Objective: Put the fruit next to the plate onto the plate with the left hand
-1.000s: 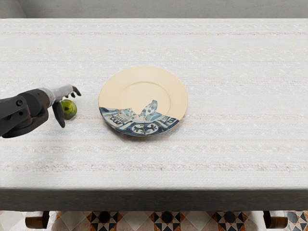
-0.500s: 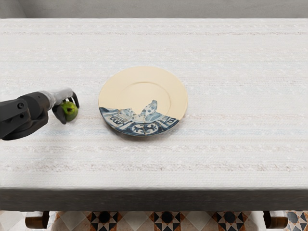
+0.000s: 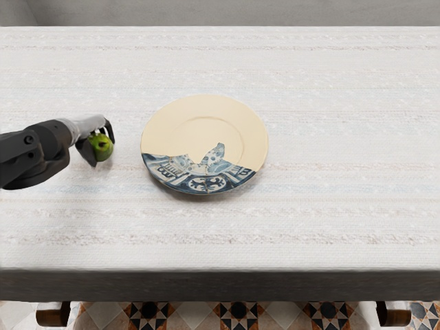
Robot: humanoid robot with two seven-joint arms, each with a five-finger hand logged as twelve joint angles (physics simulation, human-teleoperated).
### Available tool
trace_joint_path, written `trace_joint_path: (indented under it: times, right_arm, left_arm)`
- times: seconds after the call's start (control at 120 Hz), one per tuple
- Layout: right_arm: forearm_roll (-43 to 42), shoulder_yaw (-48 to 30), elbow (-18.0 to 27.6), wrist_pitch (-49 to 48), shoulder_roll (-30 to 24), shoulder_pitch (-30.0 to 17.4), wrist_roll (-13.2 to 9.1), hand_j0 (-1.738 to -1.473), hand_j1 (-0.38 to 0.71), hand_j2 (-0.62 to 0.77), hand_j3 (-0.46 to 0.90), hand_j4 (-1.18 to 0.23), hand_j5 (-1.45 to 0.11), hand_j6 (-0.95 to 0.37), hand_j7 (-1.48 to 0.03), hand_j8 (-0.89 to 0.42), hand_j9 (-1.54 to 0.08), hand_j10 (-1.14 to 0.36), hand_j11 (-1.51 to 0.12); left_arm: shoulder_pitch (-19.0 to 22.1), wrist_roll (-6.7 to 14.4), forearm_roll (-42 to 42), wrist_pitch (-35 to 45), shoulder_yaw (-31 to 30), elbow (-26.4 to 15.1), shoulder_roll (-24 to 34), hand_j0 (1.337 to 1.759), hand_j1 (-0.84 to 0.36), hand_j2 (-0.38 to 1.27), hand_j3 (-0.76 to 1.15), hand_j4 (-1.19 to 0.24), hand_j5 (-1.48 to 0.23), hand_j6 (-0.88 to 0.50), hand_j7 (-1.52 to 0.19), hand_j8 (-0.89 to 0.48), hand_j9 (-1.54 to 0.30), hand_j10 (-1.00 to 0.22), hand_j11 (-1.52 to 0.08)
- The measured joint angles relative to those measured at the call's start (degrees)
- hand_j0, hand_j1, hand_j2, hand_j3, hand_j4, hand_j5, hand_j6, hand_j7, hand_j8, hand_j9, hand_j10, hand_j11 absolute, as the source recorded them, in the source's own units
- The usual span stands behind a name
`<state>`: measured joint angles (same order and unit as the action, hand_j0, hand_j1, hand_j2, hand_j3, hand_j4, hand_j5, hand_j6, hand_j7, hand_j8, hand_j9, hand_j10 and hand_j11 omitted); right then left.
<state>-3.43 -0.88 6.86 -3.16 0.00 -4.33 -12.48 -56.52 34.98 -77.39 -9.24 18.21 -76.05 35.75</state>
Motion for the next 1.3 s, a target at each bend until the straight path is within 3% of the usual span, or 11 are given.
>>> trace_joint_path:
  times: [0.175,0.558,1.1,1.3]
  right_arm:
    - [0.0,0.0,0.0,0.14,0.0,-0.05,0.0,-1.658,-0.35,0.0,0.0,0.0,0.0,0.0,0.0,0.0,0.0,0.0,0.0]
    - [0.0,0.0,0.0,0.17,0.0,-0.06,0.0,-1.658,-0.35,0.0,0.0,0.0,0.0,0.0,0.0,0.0,0.0,0.0,0.0]
    - [0.0,0.0,0.0,0.18,0.0,-0.06,0.01,-1.658,-0.35,0.0,0.0,0.0,0.0,0.0,0.0,0.0,0.0,0.0,0.0]
    - [0.0,0.0,0.0,0.18,0.0,-0.06,0.0,-1.658,-0.35,0.0,0.0,0.0,0.0,0.0,0.0,0.0,0.0,0.0,0.0]
  left_arm:
    - [-3.59,-0.01,0.39,-0.38,0.41,-0.08,0.02,1.655,-0.29,0.22,0.0,-0.44,-0.86,-0.28,-0.85,-0.31,-0.84,-0.55,-0.85]
    - [-6.73,0.0,0.72,-0.56,1.34,-0.4,-1.47,1.655,-0.28,0.21,0.0,-0.45,-0.85,-0.29,-0.84,-0.32,-0.83,-0.56,-0.84]
    - [-6.94,-0.01,2.12,-0.4,5.41,0.0,-12.34,1.655,-0.27,0.2,0.0,-0.46,-0.84,-0.3,-0.82,-0.33,-0.82,-0.57,-0.83]
    - [-6.59,-0.01,2.18,-0.36,6.0,2.48,-17.53,1.655,-0.27,0.2,0.0,-0.46,-0.84,-0.31,-0.82,-0.33,-0.82,-0.57,-0.83]
